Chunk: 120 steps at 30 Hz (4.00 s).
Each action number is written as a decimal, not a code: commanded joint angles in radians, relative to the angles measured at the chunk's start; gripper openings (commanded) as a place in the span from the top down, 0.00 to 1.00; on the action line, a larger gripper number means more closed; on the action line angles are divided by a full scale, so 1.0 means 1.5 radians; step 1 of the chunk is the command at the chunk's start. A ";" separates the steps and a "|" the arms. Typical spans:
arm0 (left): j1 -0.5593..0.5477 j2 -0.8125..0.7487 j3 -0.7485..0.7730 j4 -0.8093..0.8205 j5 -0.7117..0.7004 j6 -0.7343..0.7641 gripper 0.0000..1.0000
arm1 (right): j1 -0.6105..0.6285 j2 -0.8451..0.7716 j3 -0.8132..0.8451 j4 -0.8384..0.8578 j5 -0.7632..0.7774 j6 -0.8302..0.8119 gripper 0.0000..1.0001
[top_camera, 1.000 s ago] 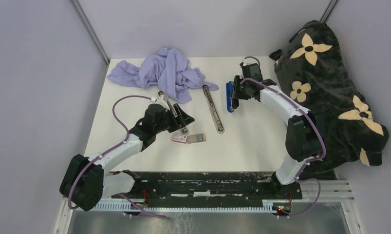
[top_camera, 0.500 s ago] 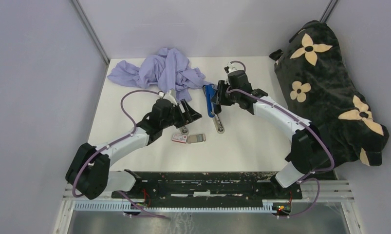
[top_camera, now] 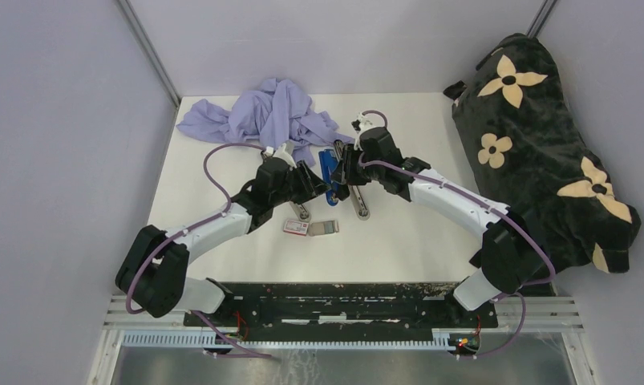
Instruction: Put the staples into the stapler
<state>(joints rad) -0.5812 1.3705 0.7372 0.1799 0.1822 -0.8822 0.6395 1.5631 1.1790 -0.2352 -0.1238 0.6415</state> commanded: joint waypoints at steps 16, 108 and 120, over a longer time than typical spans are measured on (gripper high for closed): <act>-0.022 0.029 0.014 0.062 0.003 -0.039 0.78 | 0.021 -0.053 -0.008 0.126 -0.024 0.016 0.99; -0.130 -0.095 -0.064 0.136 0.155 0.238 0.97 | -0.279 0.066 0.358 -0.172 -0.169 -0.118 0.95; -0.152 -0.089 -0.061 0.221 0.223 0.228 0.97 | -0.279 0.153 0.388 -0.206 -0.199 -0.115 0.64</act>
<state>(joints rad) -0.7685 1.2617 0.6018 0.3313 0.3470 -0.6209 0.2691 1.7504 1.6974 -0.6796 -0.5884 0.5522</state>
